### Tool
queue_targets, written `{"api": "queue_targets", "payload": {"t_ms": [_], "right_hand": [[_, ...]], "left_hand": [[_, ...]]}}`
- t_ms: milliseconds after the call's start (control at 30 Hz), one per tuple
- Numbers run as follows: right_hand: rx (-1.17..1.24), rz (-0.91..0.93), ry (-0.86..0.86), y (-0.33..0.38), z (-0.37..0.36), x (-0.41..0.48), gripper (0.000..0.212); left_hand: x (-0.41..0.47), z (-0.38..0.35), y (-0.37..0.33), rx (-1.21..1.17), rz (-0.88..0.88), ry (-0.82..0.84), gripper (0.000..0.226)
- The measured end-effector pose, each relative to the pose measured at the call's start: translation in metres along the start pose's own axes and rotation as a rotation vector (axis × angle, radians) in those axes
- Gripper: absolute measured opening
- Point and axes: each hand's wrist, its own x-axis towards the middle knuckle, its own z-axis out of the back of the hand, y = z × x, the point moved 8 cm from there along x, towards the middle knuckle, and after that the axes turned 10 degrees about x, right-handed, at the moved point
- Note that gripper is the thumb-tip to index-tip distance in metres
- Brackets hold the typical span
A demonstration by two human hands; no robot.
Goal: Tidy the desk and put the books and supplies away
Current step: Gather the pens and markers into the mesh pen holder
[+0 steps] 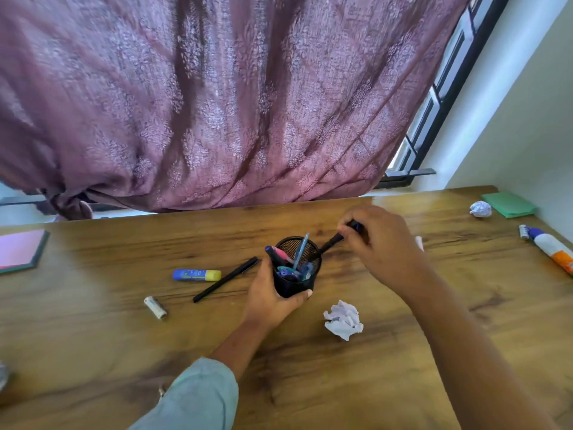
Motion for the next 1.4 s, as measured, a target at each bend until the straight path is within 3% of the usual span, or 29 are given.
{"api": "queue_targets", "payload": {"t_ms": [233, 633, 733, 833, 900, 1000, 1067, 1133, 1200, 1400], "right_hand": [[-0.094, 0.091, 0.264, 0.024, -0.098, -0.019, 0.012], [0.2, 0.174, 0.452, 0.109, -0.164, -0.028, 0.017], [0.295, 0.145, 0.515, 0.126, -0.173, -0.03, 0.027], [0.44, 0.108, 0.453, 0.137, -0.174, -0.024, 0.044], [0.473, 0.069, 0.368, 0.134, -0.182, -0.014, 0.042], [0.218, -0.008, 0.377, 0.111, -0.211, 0.001, 0.028], [-0.103, -0.096, 0.423, 0.081, -0.232, 0.004, 0.04], [-0.33, -0.215, 0.458, 0.052, -0.246, 0.0, 0.047], [-0.402, -0.279, 0.429, 0.037, -0.25, -0.004, 0.046], [-0.419, -0.187, 0.346, 0.035, -0.249, -0.006, 0.023]], "left_hand": [[-0.047, 0.031, 0.013, 0.005, 0.016, -0.07, 0.071], [-0.102, 0.082, 0.041, -0.027, 0.061, -0.207, 0.089], [-0.114, 0.1, 0.051, -0.032, 0.099, -0.261, 0.091], [-0.131, 0.123, 0.072, 0.004, 0.174, -0.324, 0.093], [-0.144, 0.14, 0.092, 0.032, 0.243, -0.366, 0.096], [-0.157, 0.169, 0.114, 0.032, 0.313, -0.427, 0.102], [-0.159, 0.186, 0.123, 0.025, 0.33, -0.456, 0.102], [-0.157, 0.199, 0.129, 0.005, 0.336, -0.454, 0.088], [-0.151, 0.207, 0.132, 0.004, 0.322, -0.429, 0.076], [-0.13, 0.221, 0.144, 0.033, 0.265, -0.333, 0.068]]}}
